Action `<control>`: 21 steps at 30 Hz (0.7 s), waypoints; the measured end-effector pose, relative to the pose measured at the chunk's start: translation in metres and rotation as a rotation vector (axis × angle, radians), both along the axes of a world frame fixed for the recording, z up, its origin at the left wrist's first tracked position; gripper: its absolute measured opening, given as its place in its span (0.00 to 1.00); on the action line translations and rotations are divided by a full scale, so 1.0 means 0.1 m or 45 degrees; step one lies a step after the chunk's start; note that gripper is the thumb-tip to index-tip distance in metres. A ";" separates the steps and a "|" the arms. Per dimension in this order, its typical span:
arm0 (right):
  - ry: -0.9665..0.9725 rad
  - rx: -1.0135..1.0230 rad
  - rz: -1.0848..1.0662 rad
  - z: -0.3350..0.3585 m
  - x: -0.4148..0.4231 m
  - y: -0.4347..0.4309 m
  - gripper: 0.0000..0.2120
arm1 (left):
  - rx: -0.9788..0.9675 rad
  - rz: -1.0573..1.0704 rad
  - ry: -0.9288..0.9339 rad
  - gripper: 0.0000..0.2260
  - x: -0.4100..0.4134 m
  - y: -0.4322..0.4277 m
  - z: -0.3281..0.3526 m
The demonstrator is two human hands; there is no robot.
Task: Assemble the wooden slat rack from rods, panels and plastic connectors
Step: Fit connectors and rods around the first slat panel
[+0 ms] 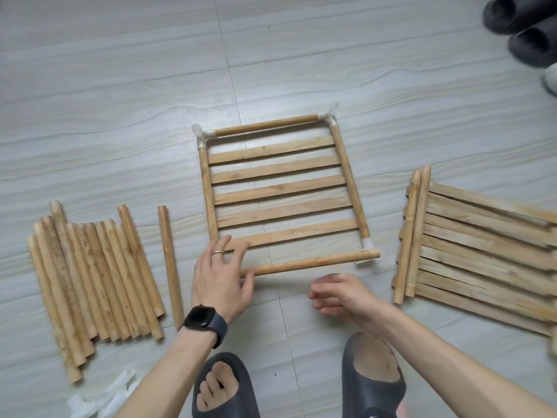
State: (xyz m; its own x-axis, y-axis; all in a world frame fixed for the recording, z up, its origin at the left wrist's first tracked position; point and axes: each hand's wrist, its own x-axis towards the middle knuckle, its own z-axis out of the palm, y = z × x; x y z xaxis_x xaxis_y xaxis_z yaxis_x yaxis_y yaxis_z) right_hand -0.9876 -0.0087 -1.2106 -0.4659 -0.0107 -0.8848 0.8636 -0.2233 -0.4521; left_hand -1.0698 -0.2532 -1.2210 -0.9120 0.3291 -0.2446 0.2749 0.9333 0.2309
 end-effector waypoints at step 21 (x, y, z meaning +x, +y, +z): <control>0.008 0.500 -0.158 -0.26 -0.37 1.06 0.10 | 0.051 -0.327 -0.366 0.19 -0.24 0.16 -0.25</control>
